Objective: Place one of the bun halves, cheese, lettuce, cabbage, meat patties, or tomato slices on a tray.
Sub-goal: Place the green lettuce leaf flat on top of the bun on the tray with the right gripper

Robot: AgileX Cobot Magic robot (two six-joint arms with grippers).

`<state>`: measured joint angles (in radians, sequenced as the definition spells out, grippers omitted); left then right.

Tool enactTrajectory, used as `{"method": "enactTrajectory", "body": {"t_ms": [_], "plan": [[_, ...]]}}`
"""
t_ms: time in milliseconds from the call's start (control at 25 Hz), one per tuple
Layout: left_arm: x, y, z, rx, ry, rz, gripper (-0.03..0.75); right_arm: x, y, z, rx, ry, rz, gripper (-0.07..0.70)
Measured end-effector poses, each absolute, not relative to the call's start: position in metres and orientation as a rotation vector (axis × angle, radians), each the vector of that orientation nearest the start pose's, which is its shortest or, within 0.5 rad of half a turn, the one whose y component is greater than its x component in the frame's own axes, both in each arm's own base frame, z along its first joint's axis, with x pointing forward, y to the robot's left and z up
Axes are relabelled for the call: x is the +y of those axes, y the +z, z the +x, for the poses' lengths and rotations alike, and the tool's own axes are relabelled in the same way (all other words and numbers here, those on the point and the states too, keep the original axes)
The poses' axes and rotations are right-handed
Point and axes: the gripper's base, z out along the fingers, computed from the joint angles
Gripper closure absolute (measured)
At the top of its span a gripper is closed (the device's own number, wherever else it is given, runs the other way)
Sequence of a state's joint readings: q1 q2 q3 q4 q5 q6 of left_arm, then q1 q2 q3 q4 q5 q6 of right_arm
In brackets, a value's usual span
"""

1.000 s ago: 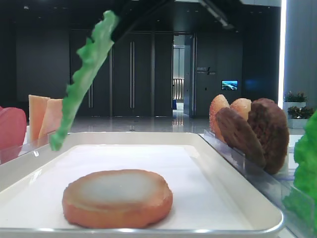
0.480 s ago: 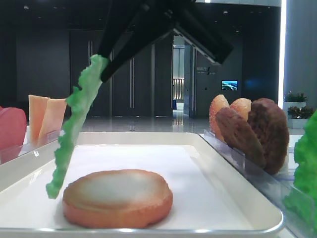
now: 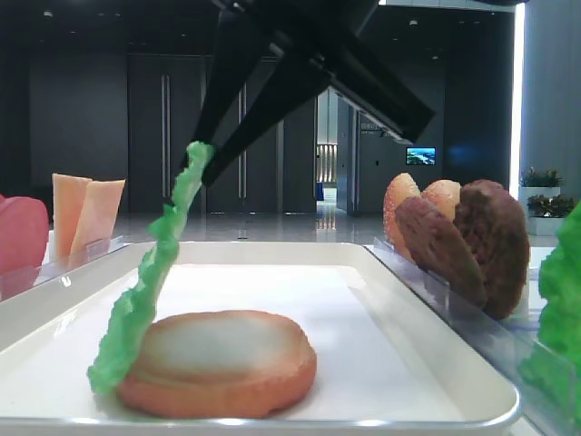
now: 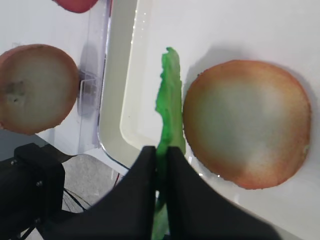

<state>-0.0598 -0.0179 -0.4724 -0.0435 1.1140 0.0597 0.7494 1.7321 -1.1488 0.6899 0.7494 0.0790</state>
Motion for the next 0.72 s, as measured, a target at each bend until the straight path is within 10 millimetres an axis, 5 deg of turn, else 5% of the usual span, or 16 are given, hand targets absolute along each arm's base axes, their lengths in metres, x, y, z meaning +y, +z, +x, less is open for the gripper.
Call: {"method": "enactTrajectory", "body": {"t_ms": [720], "plan": [[-0.0031, 0.2653, -0.0070, 2.103, -0.053, 0.129, 0.199, 0.2591, 0.2161, 0.2324, 2.926, 0.770, -0.395, 0.606]]}}
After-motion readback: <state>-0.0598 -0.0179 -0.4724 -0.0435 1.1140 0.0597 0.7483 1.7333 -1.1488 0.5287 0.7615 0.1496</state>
